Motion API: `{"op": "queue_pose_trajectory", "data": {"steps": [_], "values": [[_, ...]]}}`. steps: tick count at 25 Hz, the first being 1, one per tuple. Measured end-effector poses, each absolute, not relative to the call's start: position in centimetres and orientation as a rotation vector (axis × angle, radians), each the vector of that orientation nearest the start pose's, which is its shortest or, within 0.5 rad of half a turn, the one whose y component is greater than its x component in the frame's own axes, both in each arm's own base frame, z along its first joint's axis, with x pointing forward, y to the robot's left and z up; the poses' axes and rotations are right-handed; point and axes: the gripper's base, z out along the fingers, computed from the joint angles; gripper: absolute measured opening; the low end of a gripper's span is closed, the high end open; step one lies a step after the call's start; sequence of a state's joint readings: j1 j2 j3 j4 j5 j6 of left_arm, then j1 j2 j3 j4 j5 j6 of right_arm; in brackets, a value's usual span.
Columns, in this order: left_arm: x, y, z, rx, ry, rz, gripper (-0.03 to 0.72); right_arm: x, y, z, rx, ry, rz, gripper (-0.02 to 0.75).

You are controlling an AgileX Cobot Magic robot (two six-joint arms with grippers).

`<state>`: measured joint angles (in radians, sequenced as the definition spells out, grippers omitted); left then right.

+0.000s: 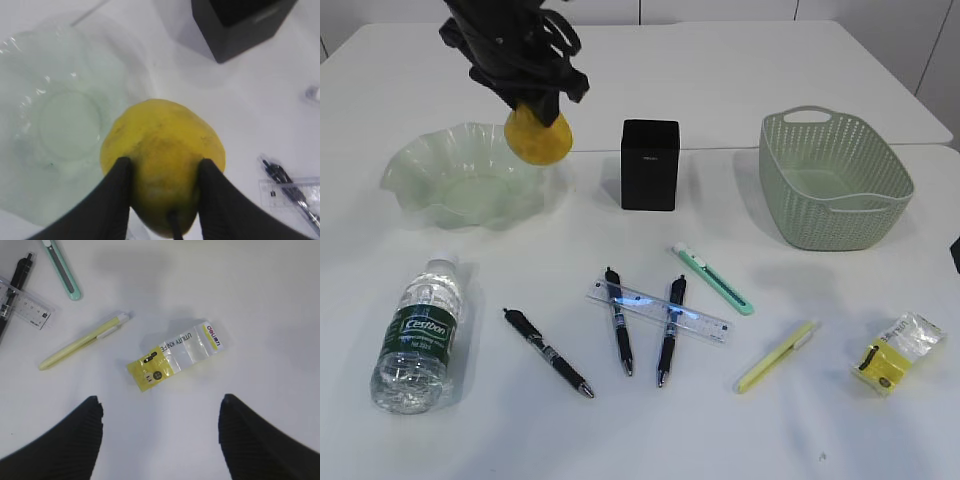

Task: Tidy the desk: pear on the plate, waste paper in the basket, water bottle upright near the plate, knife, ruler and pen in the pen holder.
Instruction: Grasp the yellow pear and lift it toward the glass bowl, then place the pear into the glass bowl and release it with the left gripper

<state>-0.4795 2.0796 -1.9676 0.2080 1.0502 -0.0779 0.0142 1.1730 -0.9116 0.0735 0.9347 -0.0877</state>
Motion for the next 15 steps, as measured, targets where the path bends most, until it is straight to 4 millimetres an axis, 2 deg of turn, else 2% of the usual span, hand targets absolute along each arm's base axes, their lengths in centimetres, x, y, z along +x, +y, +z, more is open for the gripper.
{"op": "queue_pose_trajectory", "data": {"steps": [4, 9, 15], "values": [[43.8, -17.2, 29.9, 0.466, 2.493, 0.073, 0.257, 21.7, 0.8, 29.5, -0.096, 2.675, 0.070, 0.534], [46.4, -11.9, 29.9, 0.309, 2.445, 0.103, 0.257, 21.5, 0.9, 29.4, -0.099, 2.703, 0.072, 0.534], [48.9, -7.7, 26.8, 0.188, 2.466, 0.106, 0.257, 21.4, 0.8, 29.4, -0.101, 2.718, 0.071, 0.534]]}}
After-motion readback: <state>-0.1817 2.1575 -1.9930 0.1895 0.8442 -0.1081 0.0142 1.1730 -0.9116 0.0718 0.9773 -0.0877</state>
